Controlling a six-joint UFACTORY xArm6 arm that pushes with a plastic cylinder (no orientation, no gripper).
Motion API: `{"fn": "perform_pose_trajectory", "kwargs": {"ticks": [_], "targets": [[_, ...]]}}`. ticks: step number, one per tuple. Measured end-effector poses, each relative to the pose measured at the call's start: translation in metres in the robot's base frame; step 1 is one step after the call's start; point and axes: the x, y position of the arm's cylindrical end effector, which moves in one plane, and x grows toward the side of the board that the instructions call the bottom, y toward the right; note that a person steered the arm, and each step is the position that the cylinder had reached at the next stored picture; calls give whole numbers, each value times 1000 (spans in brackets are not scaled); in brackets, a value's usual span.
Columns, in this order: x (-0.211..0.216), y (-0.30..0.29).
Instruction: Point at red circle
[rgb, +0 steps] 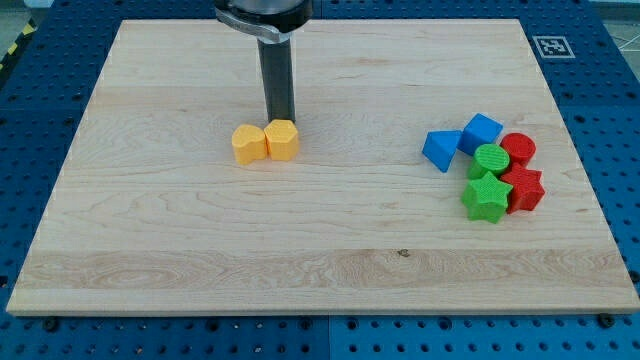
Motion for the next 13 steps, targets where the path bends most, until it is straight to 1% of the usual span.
{"fn": "perform_pose_trajectory", "kwargs": {"ticks": [1, 2, 3, 5, 7, 8, 9, 10, 12, 13], "targets": [[-6, 0], [-27, 7], [-39, 38], [-39, 143], [-35, 260], [-14, 297], [8, 300], [8, 300], [29, 298], [29, 282]]}}
